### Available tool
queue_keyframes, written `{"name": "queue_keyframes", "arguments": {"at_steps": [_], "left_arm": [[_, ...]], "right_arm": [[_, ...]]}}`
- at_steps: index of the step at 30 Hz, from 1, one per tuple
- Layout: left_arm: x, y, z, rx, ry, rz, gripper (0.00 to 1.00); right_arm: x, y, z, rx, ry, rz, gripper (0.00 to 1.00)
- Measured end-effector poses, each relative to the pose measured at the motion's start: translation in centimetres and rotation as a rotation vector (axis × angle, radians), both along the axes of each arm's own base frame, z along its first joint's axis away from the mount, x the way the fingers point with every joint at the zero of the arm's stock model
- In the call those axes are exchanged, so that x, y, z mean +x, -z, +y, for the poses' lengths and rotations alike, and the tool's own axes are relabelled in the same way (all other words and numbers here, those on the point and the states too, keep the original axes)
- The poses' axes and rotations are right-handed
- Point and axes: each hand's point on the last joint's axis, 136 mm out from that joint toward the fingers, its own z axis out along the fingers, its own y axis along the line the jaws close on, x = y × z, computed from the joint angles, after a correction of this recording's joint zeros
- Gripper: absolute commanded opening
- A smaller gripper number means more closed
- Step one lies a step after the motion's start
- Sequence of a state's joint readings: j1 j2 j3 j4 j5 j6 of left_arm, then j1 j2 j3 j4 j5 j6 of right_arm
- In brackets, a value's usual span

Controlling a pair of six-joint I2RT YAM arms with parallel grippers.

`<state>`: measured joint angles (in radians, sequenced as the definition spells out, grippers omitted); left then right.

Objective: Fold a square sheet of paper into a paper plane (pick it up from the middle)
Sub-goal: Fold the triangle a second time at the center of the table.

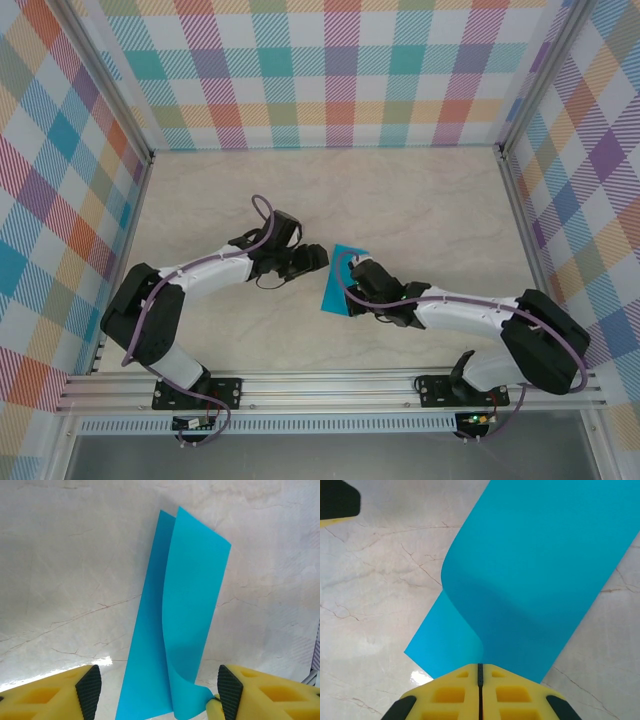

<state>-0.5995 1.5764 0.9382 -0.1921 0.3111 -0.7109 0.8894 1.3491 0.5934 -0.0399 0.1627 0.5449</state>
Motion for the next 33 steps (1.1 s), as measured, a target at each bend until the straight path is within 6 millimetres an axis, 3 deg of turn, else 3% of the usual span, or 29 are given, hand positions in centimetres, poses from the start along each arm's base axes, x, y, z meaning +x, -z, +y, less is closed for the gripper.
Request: {"name": "queue_keyframes", "arguments": {"at_steps": [4,11,17,26,33], "left_arm": [[-0.3,0.1,-0.1,-0.007,0.018,-0.004,0.47],[-1.7,0.4,-0.7,-0.039,0.081,0.024,0.37],[-2.3,0.0,-1.8,-0.07,0.133,0.011,0.35],[-3.1,1.2,-2.8,-0.064,0.169,0.031,0.35],[-3.5,2.4,-3.2,-0.048,0.18,0.055,0.34]], "right_arm": [[0.7,0.0,-0.6,0.06,0.015,0.049,0.08],[1.2,1.1,-1.4,0.085,0.033,0.125,0.08],[1.3,2.8,-2.0,0.052,0.049,0.176,0.08],[2.9,2.7,-1.8,0.05,0.057,0.176,0.09],[3.0,3.4,-2.4,0.024,0.057,0.192,0.09]]}}
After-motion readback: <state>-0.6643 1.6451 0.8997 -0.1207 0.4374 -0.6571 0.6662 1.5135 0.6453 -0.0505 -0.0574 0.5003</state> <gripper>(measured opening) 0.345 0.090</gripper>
